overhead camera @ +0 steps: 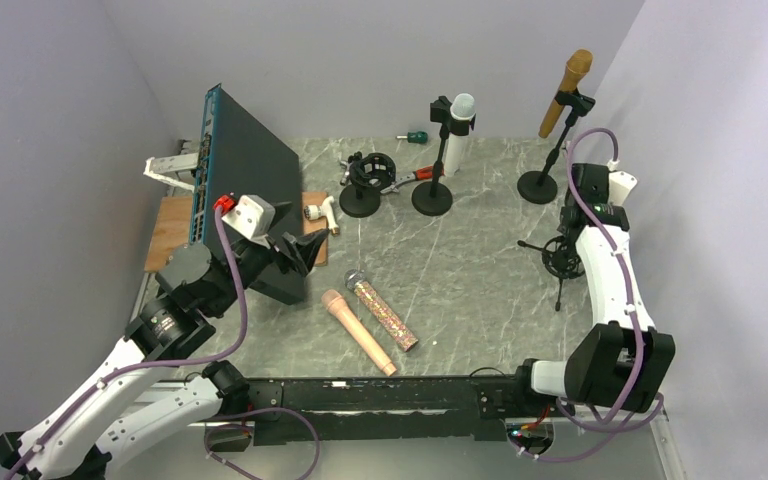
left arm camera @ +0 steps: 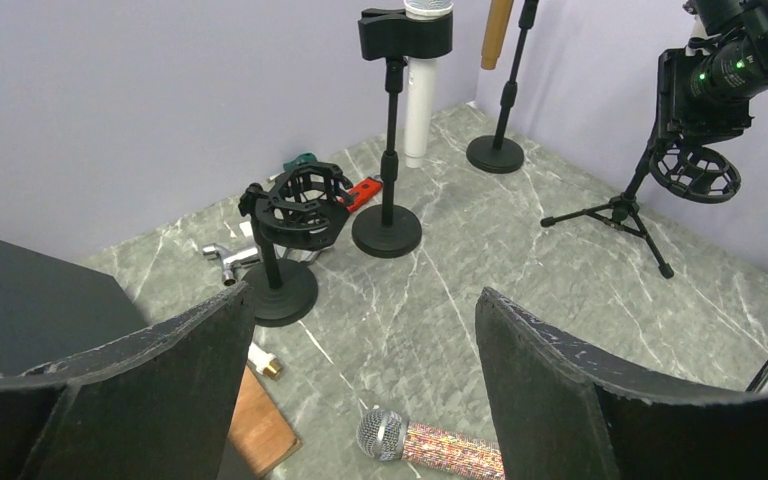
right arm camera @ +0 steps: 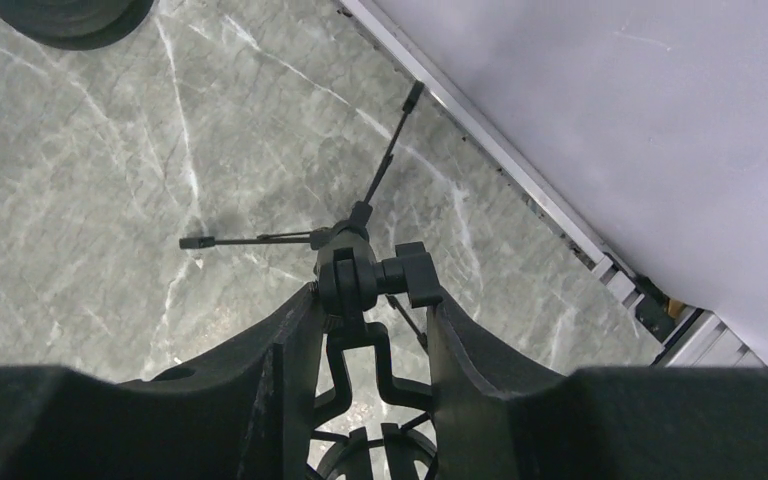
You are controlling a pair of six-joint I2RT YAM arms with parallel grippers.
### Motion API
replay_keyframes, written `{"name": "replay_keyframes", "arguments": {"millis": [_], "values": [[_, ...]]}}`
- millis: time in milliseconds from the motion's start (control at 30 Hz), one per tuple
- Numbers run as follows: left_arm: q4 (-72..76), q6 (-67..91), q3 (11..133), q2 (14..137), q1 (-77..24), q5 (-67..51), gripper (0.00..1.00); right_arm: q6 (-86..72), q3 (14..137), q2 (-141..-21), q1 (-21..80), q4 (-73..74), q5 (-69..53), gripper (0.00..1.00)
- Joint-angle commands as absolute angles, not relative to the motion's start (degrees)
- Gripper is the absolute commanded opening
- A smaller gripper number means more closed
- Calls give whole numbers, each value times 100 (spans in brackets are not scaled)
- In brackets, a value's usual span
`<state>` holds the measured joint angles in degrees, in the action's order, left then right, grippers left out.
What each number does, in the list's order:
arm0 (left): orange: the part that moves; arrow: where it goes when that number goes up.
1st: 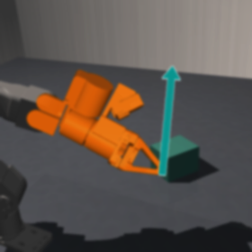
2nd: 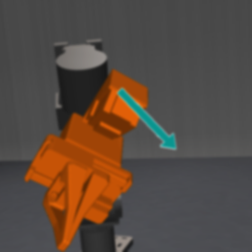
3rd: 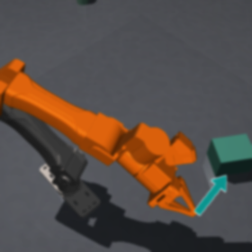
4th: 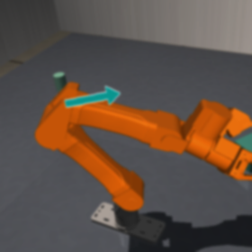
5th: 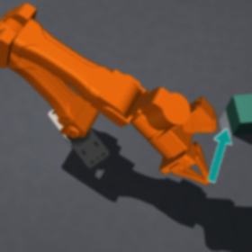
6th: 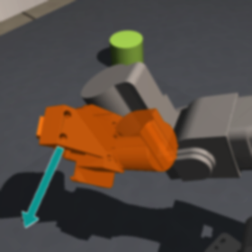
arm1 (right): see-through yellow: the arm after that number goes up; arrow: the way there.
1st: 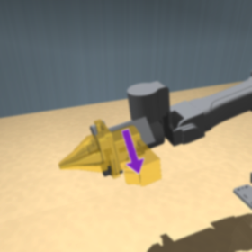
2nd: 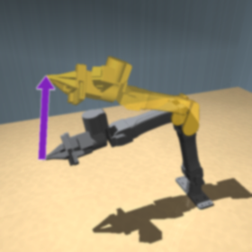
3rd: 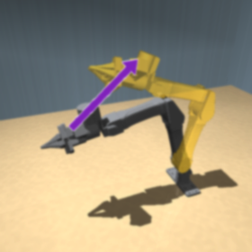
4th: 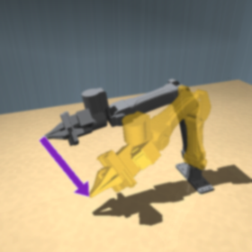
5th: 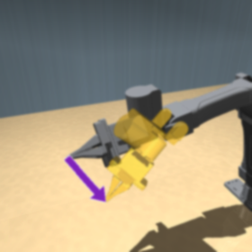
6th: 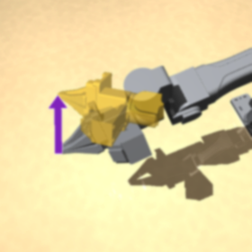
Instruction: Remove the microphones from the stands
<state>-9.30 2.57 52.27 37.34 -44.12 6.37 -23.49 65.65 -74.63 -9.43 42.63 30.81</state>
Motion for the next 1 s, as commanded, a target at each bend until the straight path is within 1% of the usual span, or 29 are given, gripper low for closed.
{"name": "replay_keyframes", "arguments": {"millis": [0, 133, 167, 267, 367, 467, 567, 633, 700, 767, 833, 967], "values": [[-792, 206, 5277, 3720, -4469, 698, 84, -1879, 6333, -7341, -1125, 4144, 2827, 23], [-812, 188, 5282, 3754, -4508, 717, 84, -1827, 6536, -7367, -1122, 4291, 2638, 55], [-813, 189, 5288, 3769, -4508, 714, 84, -1808, 6591, -7327, -1111, 4298, 2574, 61], [-805, 194, 5283, 3778, -4509, 700, 84, -1812, 6823, -7189, -1079, 4353, 2397, 77], [-809, 186, 5282, 3788, -4509, 725, 83, -1794, 7166, -7153, -962, 4502, 2387, 88], [-811, 184, 5282, 3821, -4516, 711, 84, -1762, 7642, -7180, -616, 4714, 2688, 95], [-824, 172, 5289, 3855, -4508, 707, 83, -1749, 8189, -7336, -70, 4990, 3195, 100], [-826, 161, 5291, 3865, -4513, 729, 84, -1713, 8497, -7440, 363, 5033, 3373, 100], [-824, 153, 5284, 3872, -4508, 768, 84, -1682, 8720, -7519, 674, 4904, 3249, 100], [-818, 141, 5276, 3873, -4510, 782, 83, -1552, 8757, -7520, 827, 4485, 2587, 100], [-824, 126, 5277, 3885, -4509, 805, 84, -1332, 8520, -7408, 955, 3748, 1621, 100], [-826, 112, 5273, 3901, -4504, 846, 84, -943, 7435, -7200, 1017, 1780, -270, 100]]}}
